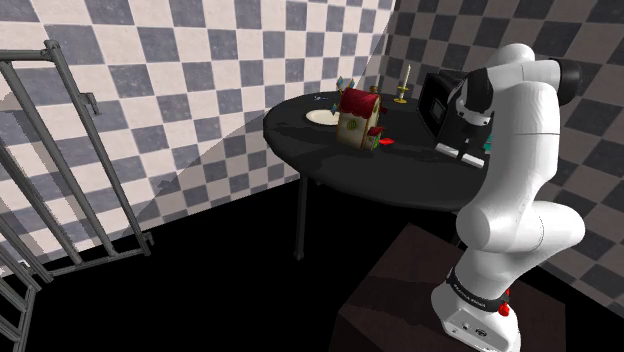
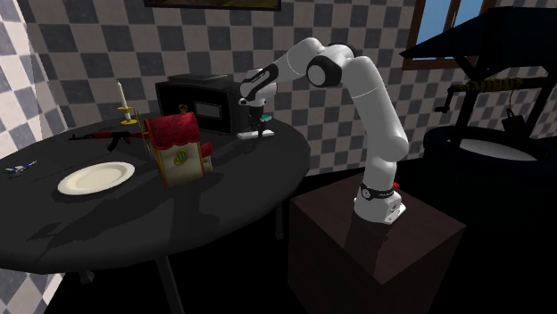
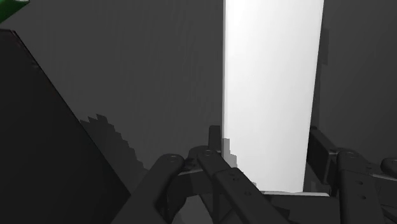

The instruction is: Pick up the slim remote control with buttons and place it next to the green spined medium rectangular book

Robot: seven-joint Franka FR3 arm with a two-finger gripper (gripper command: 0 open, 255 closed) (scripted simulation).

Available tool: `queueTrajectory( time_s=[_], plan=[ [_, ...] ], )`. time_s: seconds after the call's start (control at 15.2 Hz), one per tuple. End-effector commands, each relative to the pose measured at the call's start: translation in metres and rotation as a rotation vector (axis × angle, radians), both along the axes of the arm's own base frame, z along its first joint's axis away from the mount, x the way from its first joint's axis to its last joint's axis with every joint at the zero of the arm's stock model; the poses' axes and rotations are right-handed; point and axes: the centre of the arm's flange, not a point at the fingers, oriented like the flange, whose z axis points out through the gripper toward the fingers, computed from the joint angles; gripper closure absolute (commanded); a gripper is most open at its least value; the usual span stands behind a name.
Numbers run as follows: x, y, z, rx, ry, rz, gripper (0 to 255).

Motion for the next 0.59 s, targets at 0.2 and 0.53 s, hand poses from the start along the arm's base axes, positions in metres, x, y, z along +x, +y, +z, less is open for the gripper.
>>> queueTrajectory(
  time_s=[0.2,0.53],
  plan=[
    [-0.0015,-0.0002,-0.0014,0.002,0.002,-0.002,255],
    [-0.0014,-0.0005,-0.0016,0.002,0.002,-0.002,0]
  ],
)
